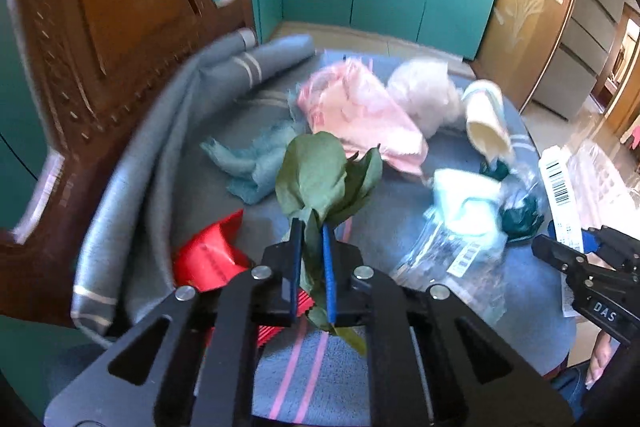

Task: Collect trash
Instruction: 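Grasp the green leaves with the left tool while the right tool holds the box, then drop the leaves and ointment box into the white basket with both tools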

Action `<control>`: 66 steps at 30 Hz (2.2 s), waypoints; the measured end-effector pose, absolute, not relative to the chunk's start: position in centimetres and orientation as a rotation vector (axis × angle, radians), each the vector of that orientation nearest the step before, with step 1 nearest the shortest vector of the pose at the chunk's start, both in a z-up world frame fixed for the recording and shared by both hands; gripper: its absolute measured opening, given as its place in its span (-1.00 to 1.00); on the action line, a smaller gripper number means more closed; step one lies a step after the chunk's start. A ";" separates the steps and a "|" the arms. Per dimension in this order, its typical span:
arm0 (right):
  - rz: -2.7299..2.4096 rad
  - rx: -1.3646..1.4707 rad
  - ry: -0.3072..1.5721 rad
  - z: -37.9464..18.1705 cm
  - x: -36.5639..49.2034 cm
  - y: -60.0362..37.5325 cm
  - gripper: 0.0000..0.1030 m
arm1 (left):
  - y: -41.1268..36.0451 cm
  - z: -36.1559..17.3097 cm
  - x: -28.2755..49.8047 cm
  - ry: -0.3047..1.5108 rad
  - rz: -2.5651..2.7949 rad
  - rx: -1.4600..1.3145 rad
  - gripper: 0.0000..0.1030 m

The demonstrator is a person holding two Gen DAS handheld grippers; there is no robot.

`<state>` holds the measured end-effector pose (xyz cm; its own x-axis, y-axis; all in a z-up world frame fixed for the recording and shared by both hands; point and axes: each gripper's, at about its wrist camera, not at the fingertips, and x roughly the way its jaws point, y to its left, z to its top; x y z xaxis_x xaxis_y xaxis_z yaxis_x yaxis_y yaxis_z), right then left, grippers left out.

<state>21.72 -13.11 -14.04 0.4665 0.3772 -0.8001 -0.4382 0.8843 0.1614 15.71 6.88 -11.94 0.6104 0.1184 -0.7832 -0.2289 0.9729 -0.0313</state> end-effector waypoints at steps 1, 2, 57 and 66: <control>0.498 -0.063 0.956 -13.8 21.8 -13.3 -0.21 | 6.8 -11.3 15.4 0.875 0.202 -0.132 -0.78; 0.493 -0.050 0.942 -13.4 21.8 -13.7 -0.21 | 6.7 -10.8 15.2 0.861 0.202 -0.131 -0.78; -0.016 0.347 0.800 -8.7 21.7 -38.3 -0.18 | -22.0 -9.5 20.4 0.814 -0.489 -0.024 -0.56; 0.012 0.357 0.782 -8.3 21.8 -37.2 0.43 | -14.3 -7.4 18.1 0.718 -0.213 -0.006 0.29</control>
<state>21.84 -37.19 -8.29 0.7126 0.1415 -0.6871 0.1207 0.9401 0.3188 18.09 -14.28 -7.42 0.7322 -0.1958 -0.6524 0.1917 0.9783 -0.0785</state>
